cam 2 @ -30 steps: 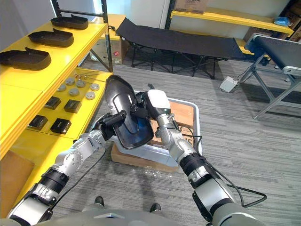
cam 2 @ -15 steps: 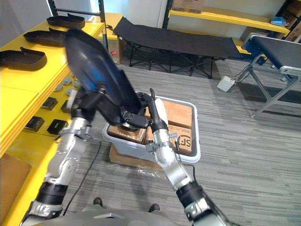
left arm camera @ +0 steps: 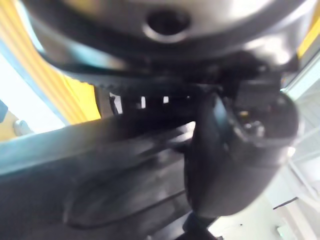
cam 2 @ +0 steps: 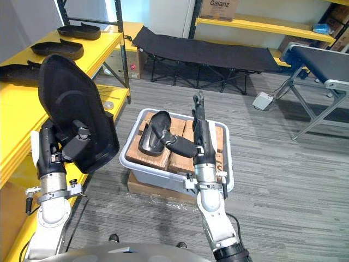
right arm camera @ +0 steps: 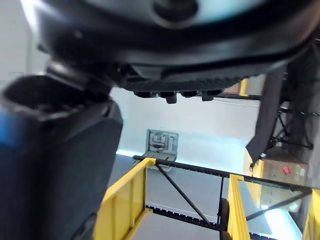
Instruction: Walk over and take three plastic housings, then place them on the shelf
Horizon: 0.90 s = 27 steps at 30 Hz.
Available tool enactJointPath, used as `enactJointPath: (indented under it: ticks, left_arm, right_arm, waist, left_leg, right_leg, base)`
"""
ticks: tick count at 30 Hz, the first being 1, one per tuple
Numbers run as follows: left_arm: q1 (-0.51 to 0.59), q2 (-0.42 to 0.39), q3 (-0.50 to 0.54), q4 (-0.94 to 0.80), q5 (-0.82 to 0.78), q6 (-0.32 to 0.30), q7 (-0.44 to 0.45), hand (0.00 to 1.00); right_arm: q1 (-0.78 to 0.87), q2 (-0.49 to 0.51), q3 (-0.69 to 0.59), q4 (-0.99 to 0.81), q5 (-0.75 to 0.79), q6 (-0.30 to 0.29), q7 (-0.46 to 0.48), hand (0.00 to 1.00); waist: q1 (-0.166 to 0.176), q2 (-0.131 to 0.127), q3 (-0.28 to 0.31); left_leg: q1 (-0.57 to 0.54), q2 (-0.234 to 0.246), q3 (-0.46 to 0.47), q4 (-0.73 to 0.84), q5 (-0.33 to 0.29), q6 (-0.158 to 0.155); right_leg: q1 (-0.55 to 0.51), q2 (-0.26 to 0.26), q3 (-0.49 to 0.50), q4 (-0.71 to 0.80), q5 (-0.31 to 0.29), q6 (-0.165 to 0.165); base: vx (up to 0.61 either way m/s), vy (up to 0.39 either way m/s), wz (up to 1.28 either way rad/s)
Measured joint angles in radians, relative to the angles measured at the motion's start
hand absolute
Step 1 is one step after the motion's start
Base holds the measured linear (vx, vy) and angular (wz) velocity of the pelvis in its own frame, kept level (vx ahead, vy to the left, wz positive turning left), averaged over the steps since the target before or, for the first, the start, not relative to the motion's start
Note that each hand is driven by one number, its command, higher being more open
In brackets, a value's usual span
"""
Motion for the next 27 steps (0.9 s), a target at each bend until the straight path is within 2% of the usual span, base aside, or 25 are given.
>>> enactJointPath:
  ticks: [1,3,6,7,10,13,15,19,20,22,23,24,25,26,27]
  left_arm:
    - [0.008,-0.017,-0.003,0.0,-0.058,-0.033,-0.006,0.0]
    - [0.031,-0.041,-0.019,-0.013,-0.162,-0.083,-0.02,0.0]
    - [0.038,-0.061,-0.06,-0.034,-0.294,-0.134,-0.037,0.0]
    - [0.039,-0.062,-0.063,-0.035,-0.305,-0.146,-0.04,0.0]
    - [0.043,-0.062,-0.058,-0.035,-0.345,-0.152,-0.034,0.0]
    - [0.066,-0.064,-0.027,-0.05,-0.377,-0.153,-0.021,0.0]
    - [0.08,-0.078,0.008,-0.064,-0.376,-0.153,-0.007,0.0]
    - [0.115,-0.12,0.119,-0.111,-0.374,-0.153,0.065,0.0]
    - [0.132,-0.13,0.165,-0.13,-0.375,-0.153,0.08,0.0]
    - [0.159,-0.143,0.226,-0.153,-0.383,-0.157,0.082,0.0]
    - [0.173,-0.147,0.258,-0.155,-0.413,-0.176,0.046,0.0]
    - [0.174,-0.146,0.26,-0.154,-0.42,-0.176,0.036,0.0]
    - [0.174,-0.147,0.257,-0.154,-0.433,-0.181,-0.003,0.0]
    - [0.176,-0.148,0.257,-0.154,-0.447,-0.188,-0.025,0.0]
    - [0.18,-0.151,0.257,-0.154,-0.457,-0.205,-0.049,0.0]
  right_arm:
    - [0.036,0.007,-0.009,0.0,0.091,0.004,0.044,1.0]
    - [0.092,0.031,-0.031,0.0,0.136,0.015,0.074,1.0]
    - [0.136,0.037,-0.056,0.001,0.136,0.084,0.088,1.0]
    - [0.147,0.036,-0.06,0.001,0.136,0.112,0.12,1.0]
    - [0.152,0.024,-0.061,0.019,0.137,0.167,0.222,1.0]
    - [0.134,0.02,-0.017,0.022,0.169,0.167,0.281,1.0]
    - [0.093,0.017,0.022,0.042,0.168,0.167,0.283,1.0]
    - [-0.015,0.005,0.098,0.135,0.167,0.173,0.282,1.0]
    - [-0.031,0.006,0.114,0.146,0.167,0.183,0.282,1.0]
    - [-0.053,0.005,0.131,0.164,0.16,0.187,0.286,1.0]
    - [-0.062,0.003,0.126,0.166,0.123,0.195,0.261,1.0]
    - [-0.062,-0.002,0.123,0.166,0.123,0.197,0.253,1.0]
    - [-0.064,-0.021,0.105,0.166,0.124,0.203,0.224,1.0]
    - [-0.065,-0.033,0.096,0.166,0.125,0.205,0.209,1.0]
    - [-0.072,-0.051,0.077,0.168,0.125,0.207,0.191,1.0]
  waist:
    - [-0.007,0.007,-0.004]
    - [-0.013,0.016,-0.009]
    - [-0.016,0.019,-0.011]
    - [-0.016,0.02,-0.011]
    - [-0.015,0.02,-0.01]
    - [-0.006,0.02,-0.01]
    - [0.006,0.02,-0.01]
    - [0.064,0.021,-0.009]
    - [0.085,0.021,-0.009]
    - [0.104,0.021,-0.008]
    - [0.1,0.023,0.002]
    - [0.097,0.024,0.005]
    - [0.09,0.033,0.019]
    - [0.092,0.04,0.024]
    - [0.102,0.046,0.032]
  left_leg:
    - [0.0,0.0,0.001,0.001,0.0,0.004]
    - [0.001,0.001,0.005,0.003,-0.005,0.005]
    - [0.001,0.003,0.011,0.005,-0.008,0.005]
    - [0.001,0.004,0.014,0.008,-0.011,0.004]
    - [0.0,0.005,0.018,0.026,-0.027,0.004]
    - [-0.026,0.007,-0.004,0.049,-0.037,0.005]
    - [-0.048,0.006,-0.034,0.061,-0.036,0.006]
    - [-0.07,-0.002,-0.118,0.075,-0.034,0.008]
    - [-0.084,-0.009,-0.155,0.075,-0.031,0.013]
    - [-0.12,-0.021,-0.209,0.074,-0.015,0.025]
    - [-0.158,-0.014,-0.166,0.095,-0.011,0.07]
    - [-0.161,-0.008,-0.142,0.106,-0.005,0.081]
    - [-0.179,0.023,-0.034,0.144,0.012,0.103]
    - [-0.186,0.036,0.011,0.159,0.022,0.095]
    - [-0.191,0.031,0.038,0.167,0.041,0.066]
  right_leg:
    - [0.0,0.0,0.001,0.0,-0.001,0.002]
    - [-0.001,0.001,0.004,0.0,0.0,0.008]
    - [-0.004,0.003,0.009,0.0,0.0,0.009]
    - [-0.004,0.003,0.011,0.0,-0.001,0.009]
    - [0.001,0.002,0.014,0.001,-0.003,0.012]
    - [0.006,0.002,-0.005,0.005,-0.005,0.012]
    - [0.009,0.002,-0.034,0.006,-0.005,0.012]
    - [0.05,0.001,-0.116,0.006,-0.018,0.016]
    - [0.064,0.0,-0.155,0.006,-0.027,0.02]
    - [0.091,-0.001,-0.243,0.007,-0.04,0.027]
    - [0.133,-0.006,-0.357,0.016,-0.055,0.037]
    - [0.142,-0.008,-0.382,0.023,-0.057,0.039]
    - [0.179,-0.019,-0.467,0.056,-0.078,0.048]
    - [0.192,-0.025,-0.5,0.073,-0.089,0.056]
    - [0.214,-0.046,-0.537,0.106,-0.116,0.082]
  base:
    - [0.05,-0.003,-0.02]
    - [0.06,-0.002,-0.06]
    - [0.05,-0.002,-0.06]
    - [0.03,-0.001,-0.07]
    - [0.02,0.002,-0.05]
    - [0.02,0.0,0.14]
    - [0.01,-0.009,0.44]
    - [0.0,-0.01,0.63]
    - [0.0,-0.017,0.81]
    - [-0.01,-0.018,1.53]
    - [0.0,0.002,1.95]
    - [0.02,0.038,2.39]
    - [0.02,0.051,1.76]
    - [0.02,0.096,2.13]
    - [0.01,0.138,1.31]
